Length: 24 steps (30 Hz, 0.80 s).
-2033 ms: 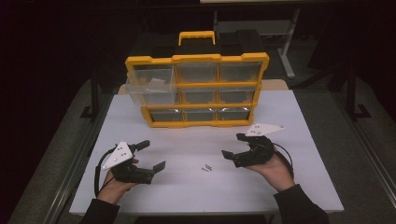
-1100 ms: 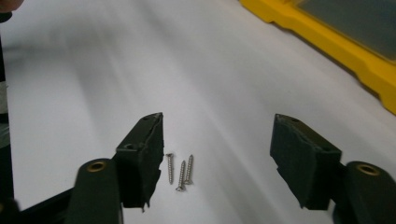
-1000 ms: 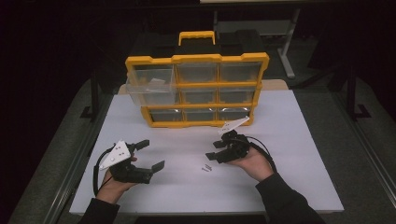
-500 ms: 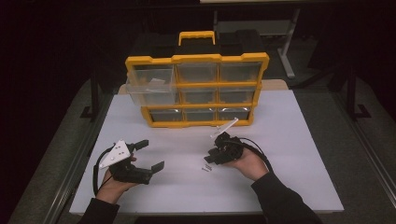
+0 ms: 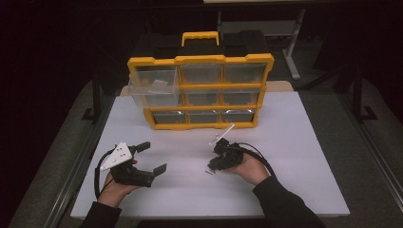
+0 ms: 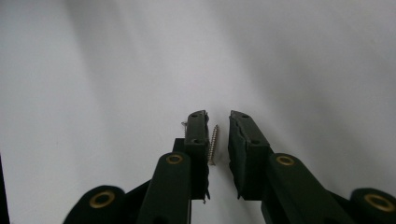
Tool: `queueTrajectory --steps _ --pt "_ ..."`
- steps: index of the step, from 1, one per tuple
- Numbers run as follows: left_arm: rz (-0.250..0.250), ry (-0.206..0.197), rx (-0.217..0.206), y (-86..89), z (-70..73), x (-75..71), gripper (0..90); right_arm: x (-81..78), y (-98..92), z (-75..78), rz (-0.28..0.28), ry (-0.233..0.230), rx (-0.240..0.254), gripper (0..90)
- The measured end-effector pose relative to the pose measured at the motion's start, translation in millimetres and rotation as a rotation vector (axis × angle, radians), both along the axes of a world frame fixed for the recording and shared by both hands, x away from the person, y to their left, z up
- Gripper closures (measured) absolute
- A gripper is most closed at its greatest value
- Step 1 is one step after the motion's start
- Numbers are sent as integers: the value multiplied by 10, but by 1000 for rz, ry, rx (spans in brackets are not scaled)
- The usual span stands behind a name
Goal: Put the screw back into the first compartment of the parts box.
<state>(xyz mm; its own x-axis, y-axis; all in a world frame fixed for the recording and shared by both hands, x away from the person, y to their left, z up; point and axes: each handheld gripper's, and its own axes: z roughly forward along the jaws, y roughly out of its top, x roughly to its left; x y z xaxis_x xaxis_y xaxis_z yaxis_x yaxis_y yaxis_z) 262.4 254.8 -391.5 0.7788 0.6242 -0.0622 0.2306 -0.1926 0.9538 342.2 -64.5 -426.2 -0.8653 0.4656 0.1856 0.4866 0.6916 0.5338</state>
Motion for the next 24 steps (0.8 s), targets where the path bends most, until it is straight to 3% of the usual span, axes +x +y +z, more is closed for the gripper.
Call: queueTrajectory --steps 11,24 --pt "-1 7 -8 5 5 1 17 5 34 -53 19 22 -31 829" --pt "-6 7 0 -2 3 -2 17 -9 67 -64 39 -11 -59 871"
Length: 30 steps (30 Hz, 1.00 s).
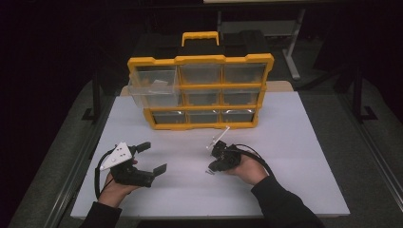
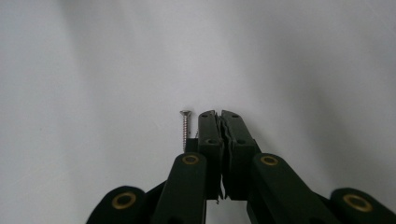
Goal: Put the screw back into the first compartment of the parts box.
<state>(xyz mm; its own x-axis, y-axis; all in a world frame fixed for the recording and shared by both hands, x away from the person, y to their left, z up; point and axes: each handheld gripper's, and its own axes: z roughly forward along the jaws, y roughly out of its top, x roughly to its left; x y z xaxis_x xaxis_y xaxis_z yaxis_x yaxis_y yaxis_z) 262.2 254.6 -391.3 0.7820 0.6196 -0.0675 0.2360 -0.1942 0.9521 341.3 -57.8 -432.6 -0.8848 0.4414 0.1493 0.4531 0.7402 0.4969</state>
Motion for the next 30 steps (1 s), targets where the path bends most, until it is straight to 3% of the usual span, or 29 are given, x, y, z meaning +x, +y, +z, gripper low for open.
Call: queueTrajectory --steps 14,30 --pt "-9 3 12 -11 -1 -5 17 20 5 29 10 15 -11 878" --pt "-13 -2 22 -19 3 -11 17 40 -42 210 17 16 11 878"
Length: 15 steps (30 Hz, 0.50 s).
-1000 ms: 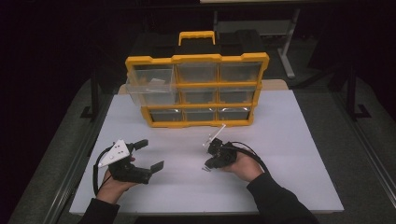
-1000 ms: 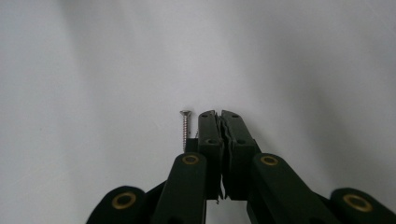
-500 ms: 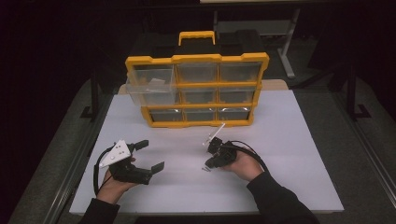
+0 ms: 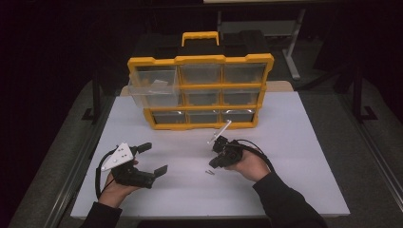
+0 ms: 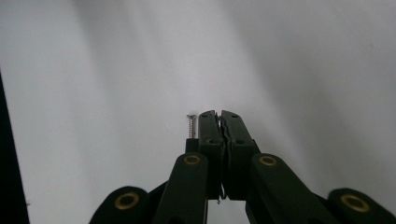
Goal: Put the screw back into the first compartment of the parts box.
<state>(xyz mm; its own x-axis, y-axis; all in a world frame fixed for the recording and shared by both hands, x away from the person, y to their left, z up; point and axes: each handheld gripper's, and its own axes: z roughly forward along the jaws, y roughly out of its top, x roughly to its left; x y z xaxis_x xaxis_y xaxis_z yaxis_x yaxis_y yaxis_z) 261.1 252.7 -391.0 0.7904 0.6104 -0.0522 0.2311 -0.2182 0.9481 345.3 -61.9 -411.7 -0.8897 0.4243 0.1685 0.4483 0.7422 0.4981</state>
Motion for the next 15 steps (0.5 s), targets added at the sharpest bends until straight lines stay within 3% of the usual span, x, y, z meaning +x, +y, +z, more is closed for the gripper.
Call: queueTrajectory --steps 15 --pt "-7 -3 6 -2 3 2 17 38 -28 315 21 -11 26 878"
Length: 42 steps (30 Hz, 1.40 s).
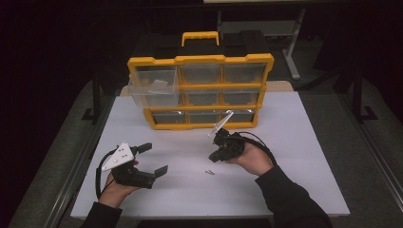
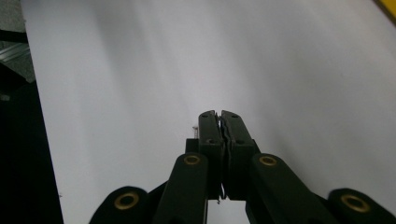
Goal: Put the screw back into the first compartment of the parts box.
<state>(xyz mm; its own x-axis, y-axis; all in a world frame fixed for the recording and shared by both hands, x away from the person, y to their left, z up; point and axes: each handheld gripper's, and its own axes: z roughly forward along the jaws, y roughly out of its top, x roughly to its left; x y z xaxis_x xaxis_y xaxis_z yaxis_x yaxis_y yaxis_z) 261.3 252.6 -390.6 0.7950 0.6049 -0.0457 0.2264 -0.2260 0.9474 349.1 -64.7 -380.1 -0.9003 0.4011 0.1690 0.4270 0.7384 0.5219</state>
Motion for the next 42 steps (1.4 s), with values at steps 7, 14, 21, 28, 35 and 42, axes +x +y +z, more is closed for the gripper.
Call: queueTrajectory --steps 7,14,21,28,35,42 --pt "3 1 -11 -8 -1 -2 17 21 -4 154 -2 -3 17 878" --pt "0 2 -13 -11 -1 -2 17 44 -17 313 9 -29 34 878" --pt "1 5 -15 -17 -3 -4 17 61 -46 491 3 -37 58 878" --pt "-5 3 -19 -26 -9 -2 17 90 -57 638 10 -63 71 878" --pt "-6 2 -17 -25 -8 -2 17 136 -82 802 6 -79 84 878" --pt "-11 -3 -19 -29 -11 1 17 175 -89 974 6 -94 102 878"
